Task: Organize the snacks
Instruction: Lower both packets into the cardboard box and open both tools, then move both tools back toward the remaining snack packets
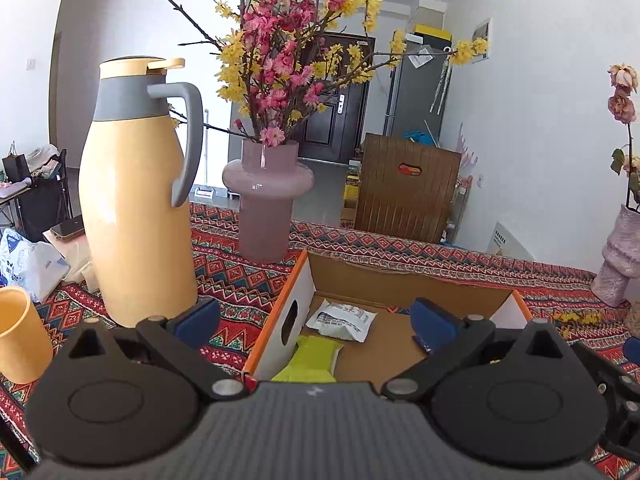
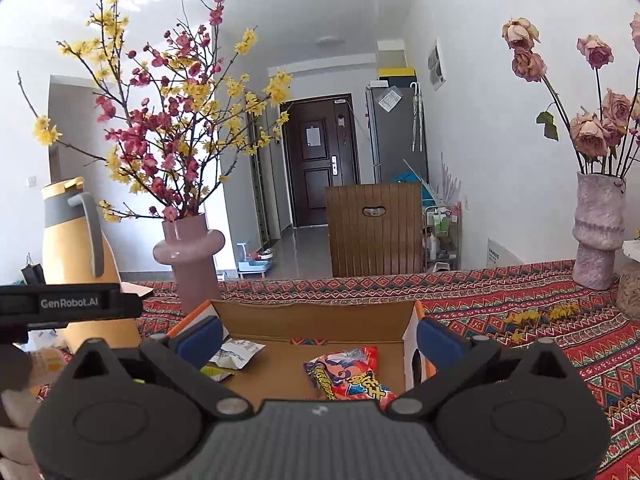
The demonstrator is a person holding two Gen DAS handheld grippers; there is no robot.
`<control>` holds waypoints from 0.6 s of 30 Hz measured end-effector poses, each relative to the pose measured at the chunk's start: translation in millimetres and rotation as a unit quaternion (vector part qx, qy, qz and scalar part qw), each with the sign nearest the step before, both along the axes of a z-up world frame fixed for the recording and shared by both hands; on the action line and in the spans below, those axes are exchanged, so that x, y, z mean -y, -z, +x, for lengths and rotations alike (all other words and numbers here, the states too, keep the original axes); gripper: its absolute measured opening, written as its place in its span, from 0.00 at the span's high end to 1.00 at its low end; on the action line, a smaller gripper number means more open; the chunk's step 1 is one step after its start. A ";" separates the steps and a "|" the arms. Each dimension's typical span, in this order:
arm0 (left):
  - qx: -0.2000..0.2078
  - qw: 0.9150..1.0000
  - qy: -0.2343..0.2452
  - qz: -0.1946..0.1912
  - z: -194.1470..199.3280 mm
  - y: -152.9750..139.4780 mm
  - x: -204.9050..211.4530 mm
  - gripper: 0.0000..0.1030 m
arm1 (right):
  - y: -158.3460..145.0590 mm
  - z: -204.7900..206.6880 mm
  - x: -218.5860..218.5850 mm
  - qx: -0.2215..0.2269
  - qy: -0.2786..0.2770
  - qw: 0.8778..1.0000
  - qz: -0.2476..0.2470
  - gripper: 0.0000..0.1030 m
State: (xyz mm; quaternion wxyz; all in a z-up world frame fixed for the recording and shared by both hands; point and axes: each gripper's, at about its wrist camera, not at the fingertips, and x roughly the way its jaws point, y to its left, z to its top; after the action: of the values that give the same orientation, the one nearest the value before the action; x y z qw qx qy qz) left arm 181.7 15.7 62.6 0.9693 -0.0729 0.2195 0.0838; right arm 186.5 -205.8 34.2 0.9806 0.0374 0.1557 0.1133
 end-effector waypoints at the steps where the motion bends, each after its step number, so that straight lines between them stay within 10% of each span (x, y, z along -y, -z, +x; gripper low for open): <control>1: 0.004 1.000 0.001 0.003 -4.9 -1.6 0.9 0.00 | -1.6 -4.8 1.7 0.000 -0.001 1.000 -0.001 0.00; 18: -0.012 1.000 0.009 0.015 -65.0 18.8 -20.6 0.00 | 26.8 -65.8 22.1 -0.037 0.002 0.999 -0.022 0.00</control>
State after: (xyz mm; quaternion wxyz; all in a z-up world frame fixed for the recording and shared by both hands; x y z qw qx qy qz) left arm 116.7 36.4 43.8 0.9683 -0.0550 0.2302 0.0796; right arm 120.7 -227.9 7.4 0.9749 0.0207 0.1947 0.1063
